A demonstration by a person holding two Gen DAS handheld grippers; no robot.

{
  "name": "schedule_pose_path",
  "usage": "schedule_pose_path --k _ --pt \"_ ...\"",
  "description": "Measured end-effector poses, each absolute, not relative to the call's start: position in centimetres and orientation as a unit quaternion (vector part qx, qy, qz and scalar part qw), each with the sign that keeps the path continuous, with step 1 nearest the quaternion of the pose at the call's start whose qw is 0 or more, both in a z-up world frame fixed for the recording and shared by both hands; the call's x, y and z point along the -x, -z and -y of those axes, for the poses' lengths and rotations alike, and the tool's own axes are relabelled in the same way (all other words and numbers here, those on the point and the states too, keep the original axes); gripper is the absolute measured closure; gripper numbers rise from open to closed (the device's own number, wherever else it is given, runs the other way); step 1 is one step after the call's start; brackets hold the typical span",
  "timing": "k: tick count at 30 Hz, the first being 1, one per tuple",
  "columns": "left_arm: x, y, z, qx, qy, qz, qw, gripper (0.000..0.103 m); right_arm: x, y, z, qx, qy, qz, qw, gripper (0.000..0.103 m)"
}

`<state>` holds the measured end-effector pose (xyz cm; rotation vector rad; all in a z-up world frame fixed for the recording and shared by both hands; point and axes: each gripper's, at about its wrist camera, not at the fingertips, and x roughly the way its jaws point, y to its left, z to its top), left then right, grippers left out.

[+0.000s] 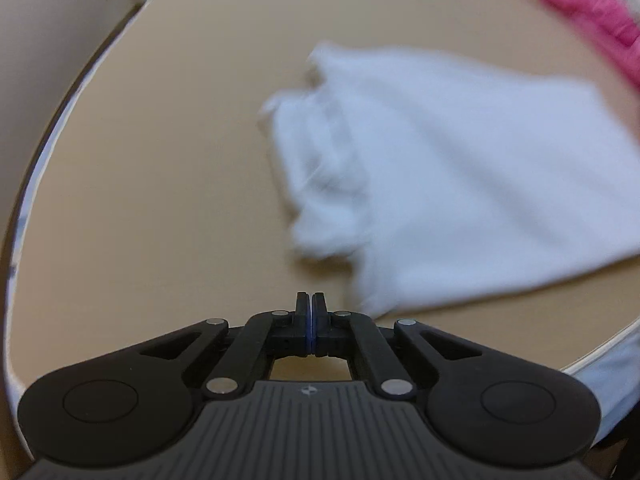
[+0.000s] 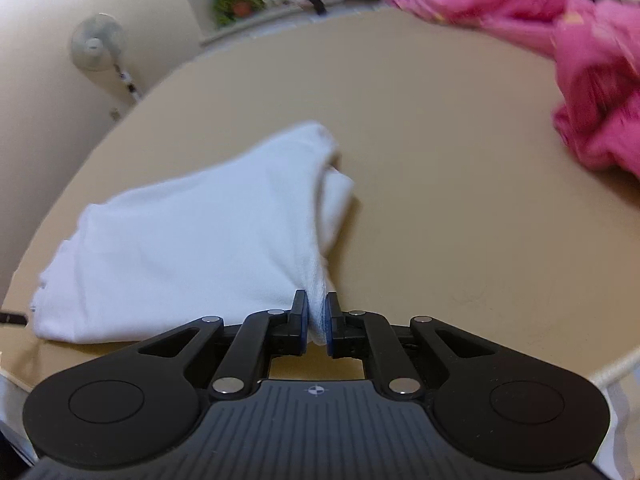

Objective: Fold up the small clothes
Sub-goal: 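Lower the folded hem onto the shirt and open both grippers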

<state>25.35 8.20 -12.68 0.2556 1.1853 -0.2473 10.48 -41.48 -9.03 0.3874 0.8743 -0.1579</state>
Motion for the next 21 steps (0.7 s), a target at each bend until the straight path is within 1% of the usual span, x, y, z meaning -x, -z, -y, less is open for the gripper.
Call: schedule_pose_path --k 2,3,4,5,6,7,8,9,11,13,14,15,16,17,21 --pt "-25.7 13.4 -8.9 -0.113 0.112 -0.564 0.810 0.103 -11.2 11.2 41.6 -0.196 0.071 -0.453 0.867 0.094" --pt "-25.7 13.0 -9.2 -0.092 0.117 -0.560 0.815 0.103 -11.5 12.2 41.5 -0.196 0.072 -0.466 0.860 0.093" --pt "-25.6 12.5 -9.5 -0.063 0.127 -0.554 0.821 0.098 -11.6 12.7 41.4 -0.200 0.080 -0.463 0.860 0.090" --pt "-25.5 12.1 -9.5 -0.038 0.139 -0.546 0.825 0.079 -11.6 12.7 41.4 -0.212 0.087 -0.456 0.860 0.086" --pt "-25.3 11.7 -9.3 -0.021 0.152 -0.537 0.830 0.044 -11.5 12.6 41.5 -0.227 0.094 -0.450 0.858 0.084" --pt "-25.2 11.4 -8.9 -0.017 0.157 -0.526 0.836 0.027 -11.4 12.4 41.7 -0.240 0.098 -0.446 0.857 0.074" --pt "-25.0 11.2 -8.3 -0.020 0.158 -0.510 0.845 0.009 -11.3 12.2 41.8 -0.247 0.098 -0.443 0.856 0.061" --pt "-24.9 10.9 -7.5 -0.029 0.157 -0.500 0.851 0.008 -10.9 12.0 41.7 -0.250 0.097 -0.440 0.857 0.056" --pt "-25.6 11.4 -6.0 -0.035 0.154 -0.506 0.848 0.008 -10.6 11.6 41.7 -0.246 0.090 -0.432 0.863 0.050" --pt "-25.7 11.7 -4.6 -0.031 0.149 -0.518 0.842 0.009 -10.8 11.0 41.8 -0.244 0.089 -0.429 0.865 0.047" --pt "-26.0 12.3 -3.8 -0.036 0.145 -0.529 0.835 0.024 -10.9 11.0 41.7 -0.245 0.091 -0.428 0.865 0.050" --pt "-26.0 12.9 -3.2 -0.047 0.140 -0.540 0.828 0.080 -11.0 11.1 41.5 -0.246 0.089 -0.426 0.866 0.060" --pt "-26.4 13.9 -2.6 -0.067 0.131 -0.556 0.818 0.096 -11.2 11.2 41.3 -0.242 0.086 -0.428 0.867 0.101" --pt "-26.1 14.0 -2.5 -0.076 0.123 -0.553 0.821 0.093 -11.5 11.4 40.9 -0.230 0.084 -0.436 0.866 0.098" --pt "-25.1 13.7 -3.5 -0.074 0.113 -0.553 0.822 0.093 -11.7 10.8 41.1 -0.209 0.092 -0.435 0.871 0.099"
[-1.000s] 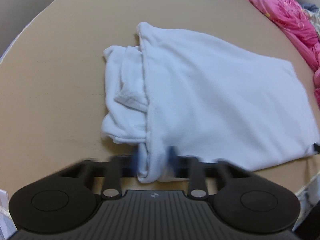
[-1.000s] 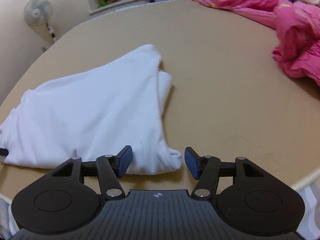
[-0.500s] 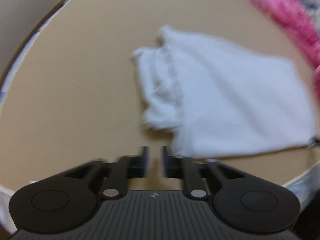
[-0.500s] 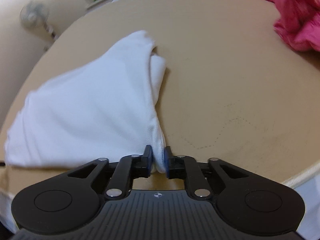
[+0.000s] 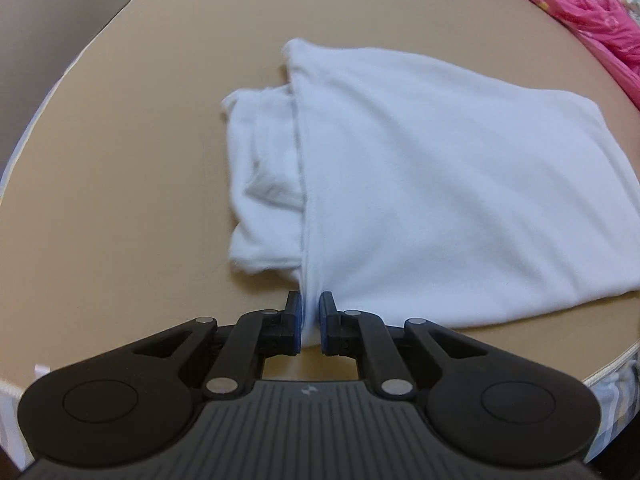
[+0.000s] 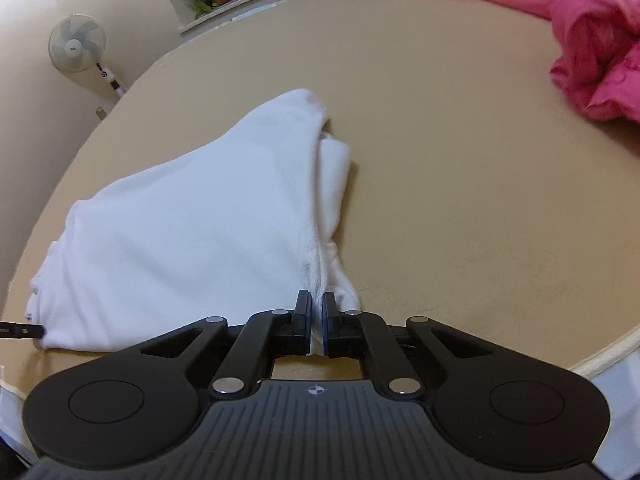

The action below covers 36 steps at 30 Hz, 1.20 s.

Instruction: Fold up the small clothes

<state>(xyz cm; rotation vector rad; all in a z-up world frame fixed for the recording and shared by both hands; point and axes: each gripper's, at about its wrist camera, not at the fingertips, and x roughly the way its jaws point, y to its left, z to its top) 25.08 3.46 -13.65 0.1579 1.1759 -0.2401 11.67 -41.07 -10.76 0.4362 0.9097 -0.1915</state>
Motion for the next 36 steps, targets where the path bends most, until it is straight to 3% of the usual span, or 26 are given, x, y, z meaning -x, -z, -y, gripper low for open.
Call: schedule_pose_path --k 4,6,7,8,9,11,14,23,36 --pt "-23.9 13.7 -3.4 -0.089 0.098 -0.547 0.827 0.087 -11.6 12.9 42.7 -0.210 0.131 -0.464 0.850 0.095" --pt "-23.2 12.8 -3.3 -0.100 0.083 -0.550 0.825 0.081 -11.4 12.5 42.5 -0.206 0.141 -0.458 0.853 0.084" --pt "-22.5 12.2 -3.3 -0.099 0.081 -0.552 0.824 0.076 -11.2 11.8 42.3 -0.207 0.152 -0.454 0.853 0.070" --pt "-21.5 11.2 -3.3 -0.094 0.078 -0.549 0.827 0.059 -10.9 11.0 42.0 -0.207 0.160 -0.450 0.854 0.054" --pt "-20.1 9.8 -3.4 -0.091 0.073 -0.543 0.832 0.031 -10.2 9.7 41.5 -0.207 0.160 -0.440 0.859 0.049" --pt "-17.2 7.3 -3.3 -0.086 0.051 -0.520 0.848 0.000 -8.2 6.8 39.7 -0.203 0.146 -0.411 0.877 0.032" --pt "-13.3 5.2 -2.6 -0.075 0.016 -0.486 0.871 0.001 -4.3 2.8 35.5 -0.188 0.122 -0.367 0.903 0.008" --pt "-3.8 1.7 -2.4 -0.070 0.010 -0.477 0.876 0.001 4.3 0.2 24.5 -0.109 0.092 -0.311 0.940 0.007" --pt "-1.0 1.5 -2.0 -0.073 0.023 -0.463 0.883 0.001 6.2 -0.3 23.2 -0.121 0.096 -0.316 0.936 0.006"
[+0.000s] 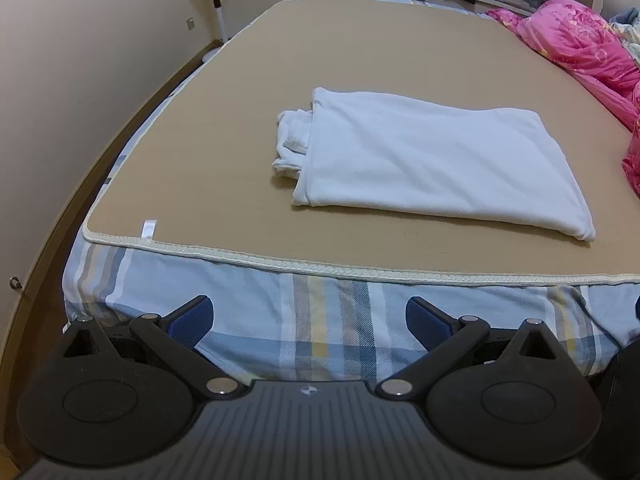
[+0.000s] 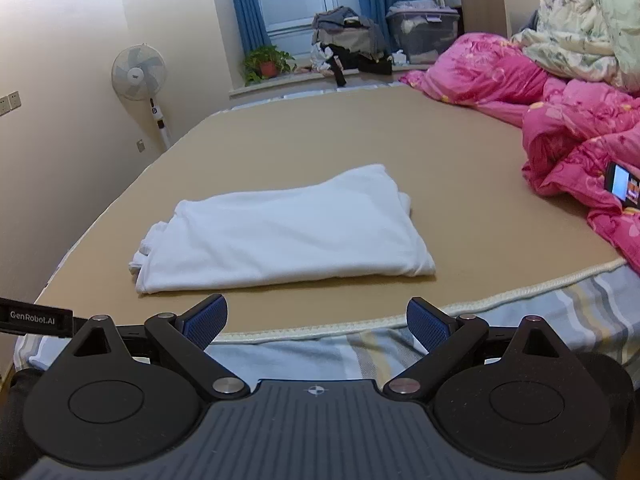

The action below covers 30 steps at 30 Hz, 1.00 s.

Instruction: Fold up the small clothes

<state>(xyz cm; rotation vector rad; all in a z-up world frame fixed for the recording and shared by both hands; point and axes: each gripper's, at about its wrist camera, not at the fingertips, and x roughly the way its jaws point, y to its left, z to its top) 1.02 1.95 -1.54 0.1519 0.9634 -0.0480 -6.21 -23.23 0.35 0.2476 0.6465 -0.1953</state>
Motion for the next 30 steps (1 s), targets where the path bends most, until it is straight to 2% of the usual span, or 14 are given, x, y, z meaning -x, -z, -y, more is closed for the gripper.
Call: schedule_pose_path --k 15,26,30 --pt "-1.6 1.8 -1.9 -0.065 0.016 -0.466 0.882 0.001 6.5 -0.1 23.0 -0.115 0.096 -0.335 0.930 0.006" --pt "-4.8 3.9 -0.8 -0.095 0.002 -0.494 0.864 0.001 3.3 2.3 26.8 -0.187 0.110 -0.356 0.909 0.006" --pt "-7.0 4.3 -0.9 -0.090 -0.008 -0.504 0.859 0.001 0.1 4.6 31.3 -0.259 0.129 -0.350 0.891 0.006"
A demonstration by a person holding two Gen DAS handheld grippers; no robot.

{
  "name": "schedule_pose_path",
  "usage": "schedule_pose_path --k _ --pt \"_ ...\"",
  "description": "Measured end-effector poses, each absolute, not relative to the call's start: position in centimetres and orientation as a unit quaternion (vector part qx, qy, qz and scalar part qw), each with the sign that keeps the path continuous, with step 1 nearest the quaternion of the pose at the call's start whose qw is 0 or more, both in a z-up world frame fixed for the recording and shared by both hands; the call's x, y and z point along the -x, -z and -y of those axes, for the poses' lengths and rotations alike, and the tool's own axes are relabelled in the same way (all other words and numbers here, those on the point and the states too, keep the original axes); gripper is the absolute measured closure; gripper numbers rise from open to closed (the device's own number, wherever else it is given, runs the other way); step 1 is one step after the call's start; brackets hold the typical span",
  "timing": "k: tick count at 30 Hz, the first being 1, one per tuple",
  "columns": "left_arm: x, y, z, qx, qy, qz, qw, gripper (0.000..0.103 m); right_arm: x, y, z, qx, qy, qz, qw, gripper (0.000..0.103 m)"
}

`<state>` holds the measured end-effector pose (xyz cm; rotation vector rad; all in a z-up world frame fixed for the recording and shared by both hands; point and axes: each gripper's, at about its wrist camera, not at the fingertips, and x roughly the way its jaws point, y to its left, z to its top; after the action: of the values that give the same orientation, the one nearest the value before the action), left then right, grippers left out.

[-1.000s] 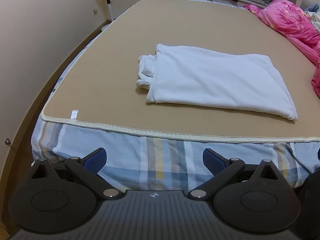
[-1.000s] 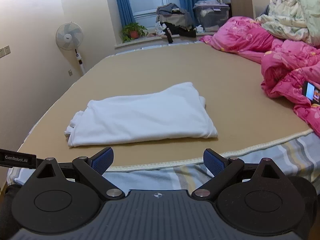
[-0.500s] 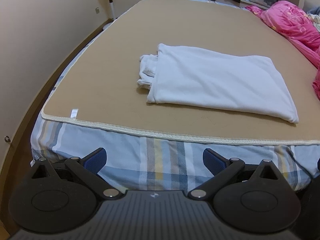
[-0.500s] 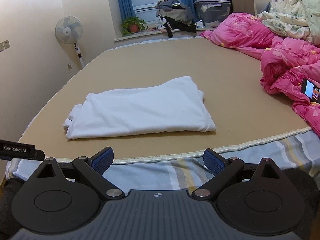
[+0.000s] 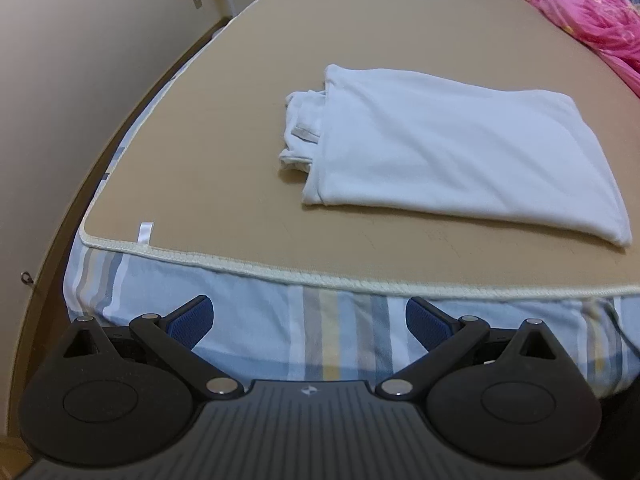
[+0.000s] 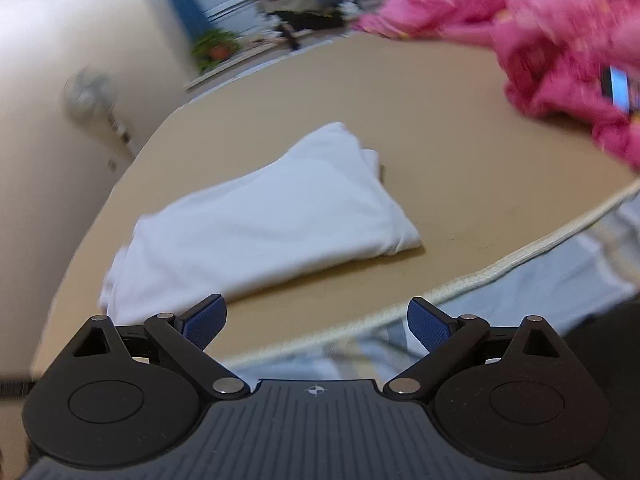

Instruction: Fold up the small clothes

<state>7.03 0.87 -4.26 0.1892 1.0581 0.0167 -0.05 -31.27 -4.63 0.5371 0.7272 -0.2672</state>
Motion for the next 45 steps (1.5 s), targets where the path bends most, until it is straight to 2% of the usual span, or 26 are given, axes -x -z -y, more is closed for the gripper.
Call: schedule_pose_path --k 8,10,12,13,14,16,23,26,31,34,36,39,42,43,44,45 --pt "-10.9 4.8 -2.8 -0.077 -0.046 -0.516 0.852 0.001 -8.5 13.5 40.4 -0.447 0.185 -0.347 0.804 0.007" --pt "-11.9 5.2 -3.7 -0.075 -0.060 -0.520 0.849 0.001 -9.5 15.4 41.5 -0.487 0.218 -0.336 0.776 0.001" --pt "-12.7 5.6 -4.6 -0.075 -0.075 -0.523 0.846 0.001 -9.8 15.8 41.5 -0.505 0.230 -0.310 0.772 0.001" --pt "-13.1 5.8 -5.1 -0.072 -0.082 -0.525 0.844 0.001 -10.2 15.7 41.2 -0.504 0.235 -0.307 0.773 0.009" --pt "-13.6 6.1 -5.7 -0.067 -0.089 -0.529 0.841 0.001 -10.6 15.6 40.8 -0.500 0.223 -0.306 0.779 0.040" --pt "-14.4 6.3 -6.8 -0.052 -0.098 -0.534 0.838 0.001 -11.6 15.5 40.3 -0.511 0.174 -0.319 0.779 0.087" --pt "-16.2 7.9 -11.0 -0.008 -0.133 -0.552 0.823 0.001 -12.3 16.0 39.7 -0.509 0.222 -0.340 0.759 0.088" --pt "-16.7 8.8 -12.8 0.000 -0.151 -0.563 0.813 0.001 -14.1 14.2 38.9 -0.467 0.245 -0.370 0.765 0.090" --pt "-17.3 9.6 -16.0 0.012 -0.171 -0.569 0.804 0.001 -20.2 5.8 32.0 -0.277 0.201 -0.355 0.870 0.091" --pt "-17.5 9.4 -17.7 0.030 -0.173 -0.568 0.804 0.001 -23.9 1.4 22.5 -0.119 0.120 -0.328 0.929 0.091" --pt "-17.5 9.2 -18.7 0.037 -0.179 -0.564 0.805 0.001 -25.1 0.5 15.5 -0.029 0.051 -0.315 0.947 0.091" --pt "-17.2 9.1 -19.9 0.044 -0.186 -0.563 0.804 0.001 -24.6 3.0 4.7 0.099 -0.058 -0.314 0.942 0.089" --pt "-16.7 9.3 -21.0 0.055 -0.191 -0.567 0.799 0.001 -23.1 8.1 -1.4 0.167 -0.140 -0.379 0.899 0.085" --pt "-16.5 9.4 -21.2 0.058 -0.192 -0.568 0.798 0.001 -22.0 9.6 -2.4 0.166 -0.163 -0.396 0.888 0.081" --pt "-16.5 9.5 -21.3 0.060 -0.192 -0.568 0.798 0.001 -20.9 10.6 -2.8 0.174 -0.175 -0.401 0.882 0.069" --pt "-16.5 9.6 -21.3 0.059 -0.191 -0.569 0.798 0.001 -20.1 11.1 -2.8 0.185 -0.179 -0.395 0.882 0.065"
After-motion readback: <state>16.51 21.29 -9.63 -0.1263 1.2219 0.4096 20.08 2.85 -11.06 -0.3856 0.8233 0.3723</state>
